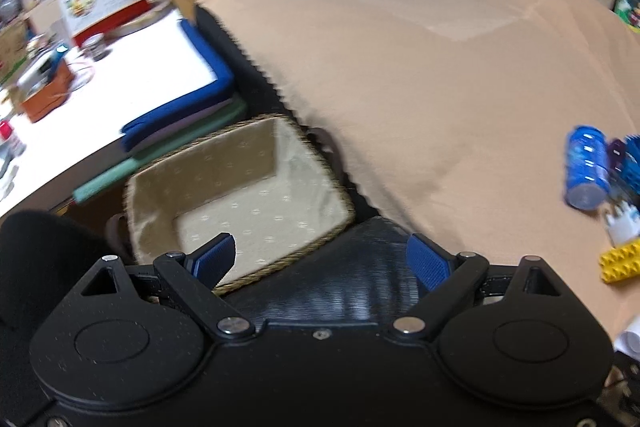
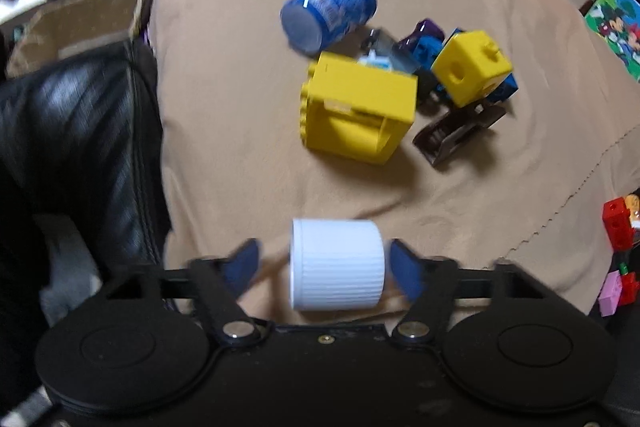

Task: Organize rigid objects
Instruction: 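Grasp the white cup with the right gripper, then grasp the blue candy jar with the left gripper while the right gripper holds the white cup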

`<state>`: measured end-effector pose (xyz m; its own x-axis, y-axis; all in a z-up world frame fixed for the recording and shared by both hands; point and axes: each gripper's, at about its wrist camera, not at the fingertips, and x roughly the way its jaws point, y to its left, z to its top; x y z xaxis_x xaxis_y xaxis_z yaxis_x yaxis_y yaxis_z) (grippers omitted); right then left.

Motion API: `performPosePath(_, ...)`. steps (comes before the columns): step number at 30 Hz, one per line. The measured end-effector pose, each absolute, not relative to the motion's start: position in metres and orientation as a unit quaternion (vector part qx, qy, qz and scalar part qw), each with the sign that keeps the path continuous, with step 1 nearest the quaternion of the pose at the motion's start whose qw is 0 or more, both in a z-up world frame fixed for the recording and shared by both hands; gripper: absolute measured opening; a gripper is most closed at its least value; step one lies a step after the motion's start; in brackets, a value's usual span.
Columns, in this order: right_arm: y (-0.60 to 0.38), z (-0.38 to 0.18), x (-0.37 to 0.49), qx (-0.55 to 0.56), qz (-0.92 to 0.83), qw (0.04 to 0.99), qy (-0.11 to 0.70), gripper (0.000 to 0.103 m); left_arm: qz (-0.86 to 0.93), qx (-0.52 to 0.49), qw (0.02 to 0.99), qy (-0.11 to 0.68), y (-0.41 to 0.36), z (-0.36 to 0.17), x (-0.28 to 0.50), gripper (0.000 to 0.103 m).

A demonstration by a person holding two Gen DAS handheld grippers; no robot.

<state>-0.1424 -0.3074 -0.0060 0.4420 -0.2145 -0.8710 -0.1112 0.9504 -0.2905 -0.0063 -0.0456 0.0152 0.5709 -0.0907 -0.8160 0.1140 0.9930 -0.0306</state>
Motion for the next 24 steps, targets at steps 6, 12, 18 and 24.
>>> performPosePath(6, -0.315, -0.003, -0.143, -0.153, -0.021, 0.839, 0.522, 0.042, -0.137, 0.053, 0.874, 0.464, -0.103, 0.030, 0.004, 0.090)
performPosePath(12, -0.329, 0.011, -0.135, -0.138, -0.014, 0.845, 0.517, 0.042, -0.223, 0.043, 0.842, 0.489, -0.167, 0.041, 0.029, 0.090)
performPosePath(18, -0.342, 0.012, -0.128, -0.108, -0.014, 0.851, 0.514, 0.042, -0.243, 0.054, 0.831, 0.497, -0.219, 0.035, 0.050, 0.090)
performPosePath(24, -0.342, 0.012, -0.124, -0.099, -0.010, 0.855, 0.510, 0.042, -0.246, 0.066, 0.818, 0.515, -0.246, 0.014, 0.064, 0.090)
